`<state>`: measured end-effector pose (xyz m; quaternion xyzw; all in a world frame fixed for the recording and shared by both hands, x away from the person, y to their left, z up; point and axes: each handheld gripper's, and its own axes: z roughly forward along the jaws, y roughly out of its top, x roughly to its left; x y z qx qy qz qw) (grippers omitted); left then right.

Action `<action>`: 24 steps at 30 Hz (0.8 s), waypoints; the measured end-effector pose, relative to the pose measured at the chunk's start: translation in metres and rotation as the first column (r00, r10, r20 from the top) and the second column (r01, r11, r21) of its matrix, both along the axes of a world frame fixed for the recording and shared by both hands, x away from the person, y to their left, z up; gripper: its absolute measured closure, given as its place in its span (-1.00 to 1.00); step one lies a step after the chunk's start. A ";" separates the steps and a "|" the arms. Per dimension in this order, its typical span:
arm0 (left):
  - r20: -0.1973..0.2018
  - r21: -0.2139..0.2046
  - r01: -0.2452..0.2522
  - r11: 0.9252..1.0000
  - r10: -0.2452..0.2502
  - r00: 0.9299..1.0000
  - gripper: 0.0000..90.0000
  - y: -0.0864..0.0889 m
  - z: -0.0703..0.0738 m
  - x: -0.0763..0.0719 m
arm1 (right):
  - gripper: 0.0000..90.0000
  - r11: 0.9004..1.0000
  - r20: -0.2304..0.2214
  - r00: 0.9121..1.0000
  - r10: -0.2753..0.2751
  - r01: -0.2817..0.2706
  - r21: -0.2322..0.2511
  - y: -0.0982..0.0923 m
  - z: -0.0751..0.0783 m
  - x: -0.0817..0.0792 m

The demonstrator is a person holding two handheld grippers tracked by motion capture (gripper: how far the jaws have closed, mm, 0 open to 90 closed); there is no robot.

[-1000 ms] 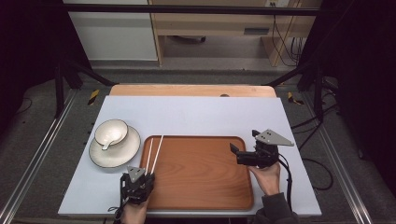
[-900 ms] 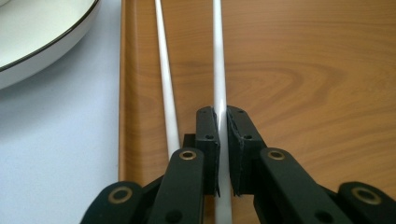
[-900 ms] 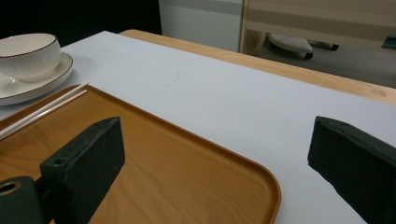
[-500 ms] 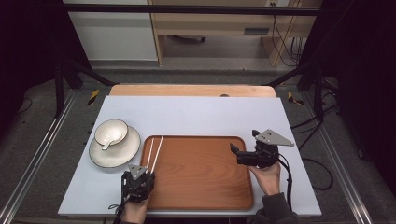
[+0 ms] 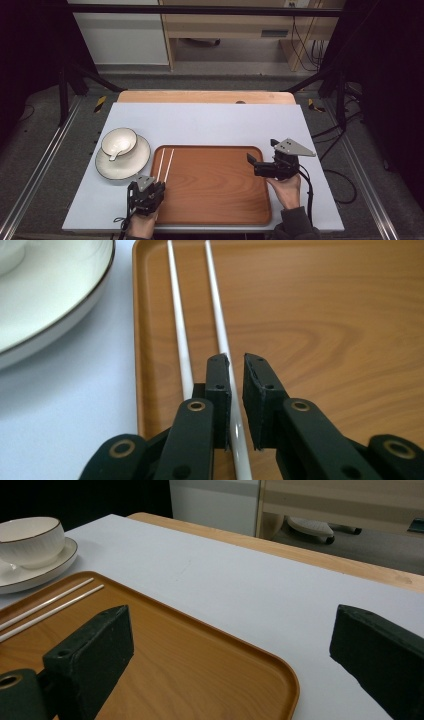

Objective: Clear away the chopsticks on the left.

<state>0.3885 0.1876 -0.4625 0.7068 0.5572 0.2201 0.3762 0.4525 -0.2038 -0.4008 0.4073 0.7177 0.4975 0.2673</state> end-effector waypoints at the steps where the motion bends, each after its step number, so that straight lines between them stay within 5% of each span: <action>1: 0.010 -0.018 0.018 1.000 -0.018 1.000 0.78 0.002 0.003 0.000 | -0.91 1.000 -0.001 1.000 -0.002 0.002 0.004 0.000 0.000 0.000; 5: 0.060 -0.053 0.089 0.995 -0.085 0.995 0.69 0.010 0.017 0.005 | -0.91 1.000 -0.004 1.000 -0.007 0.007 0.005 -0.002 0.000 0.000; 12: 0.112 -0.040 0.178 0.983 -0.173 0.979 0.37 0.027 0.040 0.012 | -0.91 1.000 0.002 1.000 -0.012 0.011 0.013 -0.004 0.002 -0.001; 16: 0.109 -0.034 0.221 0.975 -0.216 0.970 0.22 0.036 0.049 0.019 | -0.91 1.000 0.005 1.000 -0.015 0.015 0.014 -0.005 0.003 -0.001; 20: 0.120 -0.060 0.278 0.959 -0.270 0.955 0.11 0.049 0.053 0.024 | -0.91 1.000 0.003 1.000 -0.016 0.016 0.012 -0.006 0.002 -0.001; 24: 0.097 -0.016 0.277 0.961 -0.274 0.957 0.00 0.060 0.051 0.028 | -0.91 1.000 -0.001 1.000 -0.019 0.019 0.010 -0.006 0.002 -0.001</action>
